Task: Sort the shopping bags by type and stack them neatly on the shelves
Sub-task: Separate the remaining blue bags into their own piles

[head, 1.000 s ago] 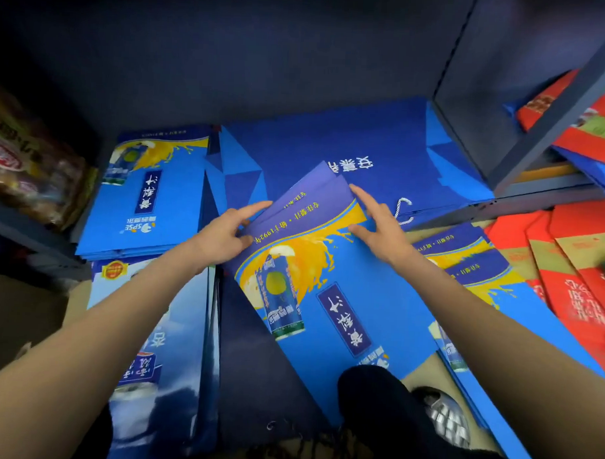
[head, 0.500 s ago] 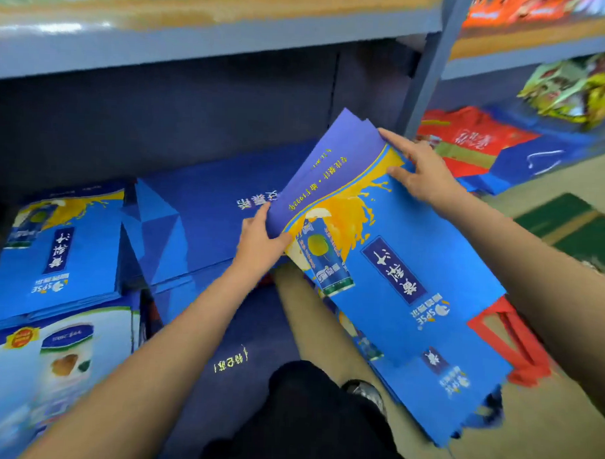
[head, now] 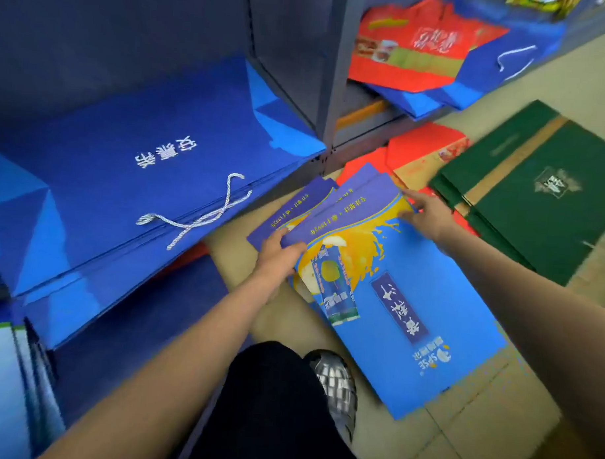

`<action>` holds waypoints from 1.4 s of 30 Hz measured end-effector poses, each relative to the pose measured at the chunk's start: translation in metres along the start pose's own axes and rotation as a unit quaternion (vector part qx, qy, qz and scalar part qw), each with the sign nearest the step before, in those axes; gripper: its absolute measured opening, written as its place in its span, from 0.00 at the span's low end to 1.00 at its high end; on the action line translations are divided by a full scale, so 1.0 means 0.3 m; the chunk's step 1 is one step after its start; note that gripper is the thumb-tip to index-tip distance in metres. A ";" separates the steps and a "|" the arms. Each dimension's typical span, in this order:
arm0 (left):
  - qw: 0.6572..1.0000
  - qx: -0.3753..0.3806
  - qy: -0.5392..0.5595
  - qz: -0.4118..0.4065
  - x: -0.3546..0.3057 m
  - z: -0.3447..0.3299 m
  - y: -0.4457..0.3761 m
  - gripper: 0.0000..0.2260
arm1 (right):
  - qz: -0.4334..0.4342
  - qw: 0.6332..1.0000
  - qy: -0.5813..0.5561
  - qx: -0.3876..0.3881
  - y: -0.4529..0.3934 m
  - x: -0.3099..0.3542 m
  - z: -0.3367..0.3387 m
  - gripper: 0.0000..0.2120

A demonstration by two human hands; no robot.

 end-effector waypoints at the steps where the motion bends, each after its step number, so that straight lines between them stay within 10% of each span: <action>1: 0.999 -0.032 0.009 -0.014 -0.004 0.013 -0.030 0.27 | -0.004 1.000 -0.001 -0.015 -0.033 0.016 -0.010 0.23; 6: 0.962 -0.118 -0.177 -0.172 -0.081 0.144 -0.080 0.20 | -0.027 0.999 -0.026 0.010 -0.138 0.122 -0.101 0.22; 10: 0.786 -0.129 -0.502 -0.337 -0.096 0.307 -0.033 0.24 | -0.002 0.998 -0.009 0.059 -0.098 0.220 -0.203 0.19; 12: 0.714 -0.121 -0.630 -0.282 -0.055 0.405 -0.034 0.31 | 0.010 0.997 -0.015 0.076 -0.056 0.267 -0.254 0.21; 17: 0.673 -0.057 -0.731 -0.097 0.002 0.607 -0.007 0.40 | -0.019 0.972 -0.172 0.162 0.052 0.434 -0.367 0.27; 26: 0.753 0.022 -0.639 -0.156 -0.012 0.682 0.160 0.23 | -0.185 0.834 -0.474 0.215 0.199 0.631 -0.602 0.27; 31: 0.761 -0.092 -0.617 -0.178 0.038 0.826 0.218 0.27 | -0.200 0.901 -0.367 0.116 0.249 0.724 -0.687 0.50; 42: 0.937 -0.304 -0.173 -0.023 0.111 1.062 0.165 0.24 | -0.163 0.946 -0.269 0.083 0.326 0.796 -0.794 0.44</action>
Point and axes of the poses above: each hand's wrist, its own y-axis away from the middle knuckle, its own z-axis out of the back of the hand, x = y × z, the point moved 3 cm from there along -y, towards the middle knuckle, and after that the axes turned 8 degrees about -z, right-handed, at the moved point
